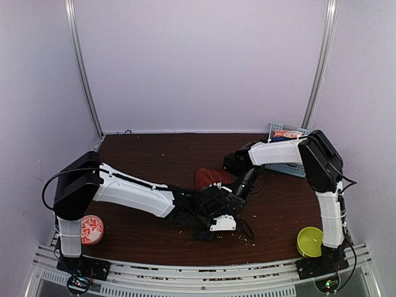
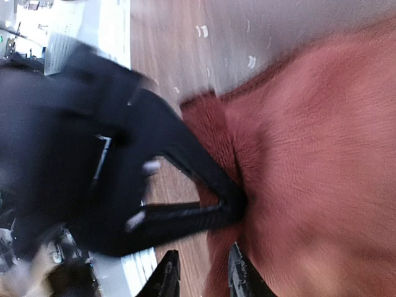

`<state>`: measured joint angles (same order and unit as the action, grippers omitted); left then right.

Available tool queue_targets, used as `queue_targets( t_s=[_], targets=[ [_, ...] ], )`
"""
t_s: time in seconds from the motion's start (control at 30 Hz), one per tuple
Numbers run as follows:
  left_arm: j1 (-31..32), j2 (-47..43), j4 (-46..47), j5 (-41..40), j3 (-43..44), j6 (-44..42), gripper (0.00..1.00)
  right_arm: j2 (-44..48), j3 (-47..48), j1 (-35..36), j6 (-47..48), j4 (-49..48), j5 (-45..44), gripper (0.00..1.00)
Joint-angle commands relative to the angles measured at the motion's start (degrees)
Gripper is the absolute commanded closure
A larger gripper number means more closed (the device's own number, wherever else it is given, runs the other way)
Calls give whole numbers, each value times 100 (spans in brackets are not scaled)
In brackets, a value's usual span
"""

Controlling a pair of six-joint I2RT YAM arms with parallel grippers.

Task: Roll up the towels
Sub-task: Roll the towel at the center of the board.

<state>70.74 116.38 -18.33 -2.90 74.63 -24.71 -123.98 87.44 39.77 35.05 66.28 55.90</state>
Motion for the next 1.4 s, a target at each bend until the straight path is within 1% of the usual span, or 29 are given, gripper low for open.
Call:
queue_targets(
  t_s=[0.0, 0.13, 0.17, 0.23, 0.33, 0.43, 0.47, 0.53, 0.63, 0.7, 0.77, 0.83, 0.87, 0.93, 1.0, 1.07, 1.2, 1.37],
  targets=[
    [-78, 429, -750, 823, 45, 311, 93, 781, 593, -628, 381, 745, 58, 71],
    [-340, 563, -1112, 1896, 424, 727, 94, 1509, 760, -1178, 218, 684, -25, 71],
    [-437, 610, -1174, 2225, 572, 872, 94, 1760, 734, -1295, 51, 503, -135, 71],
    [-674, 778, -1293, 3193, 779, 1154, 94, 2373, 558, -1523, -314, 6, -332, 73],
    [-1039, 1109, -1335, 4397, 1021, 1671, 95, 3405, -21, -1772, -774, -1005, -561, 73],
    [-1248, 1437, -1331, 5253, 1169, 1982, 95, 4418, -910, -1769, -624, -1614, -586, 71],
    [-1300, 1575, -1320, 5433, 1179, 2030, 95, 4683, -1168, -1727, -447, -1611, -507, 70],
    [-1409, 1720, -1135, 5728, 1116, 2263, 95, 5133, -1637, -1447, -36, -1476, -737, 71],
    [-1545, 1912, -918, 6205, 1040, 2595, 95, 5571, -2299, -625, 399, -1382, -1441, 73],
    [-1607, 2044, -914, 6380, 1102, 2781, 95, 5763, -2806, -70, 537, -1552, -1864, 74],
    [-1648, 2113, -903, 6436, 1159, 2871, 95, 5852, -3339, 408, 536, -2004, -2207, 72],
    [-1675, 2138, -901, 6431, 1161, 2931, 96, 5748, -3738, 844, 472, -2521, -2625, 63],
    [-1673, 2145, -903, 6448, 1147, 2975, 95, 5642, -3864, 1031, 443, -2754, -2912, 61],
    [-1686, 2160, -901, 6412, 1133, 3062, 95, 5294, -4011, 1504, 366, -3205, -3575, 61],
    [-1680, 2165, -901, 6419, 1132, 3099, 95, 4919, -4105, 1790, 262, -3698, -4220, 60],
    [-1685, 2162, -901, 6349, 1132, 3129, 95, 4575, -4142, 1961, 239, -4178, -4558, 59],
    [-1677, 2139, -783, 6156, 1071, 3220, 95, 4040, -4314, 2220, 330, -4801, -4862, 58],
    [-1678, 2142, -769, 6113, 1092, 3230, 95, 3567, -4351, 2306, 312, -5106, -5104, 58]
  ],
)
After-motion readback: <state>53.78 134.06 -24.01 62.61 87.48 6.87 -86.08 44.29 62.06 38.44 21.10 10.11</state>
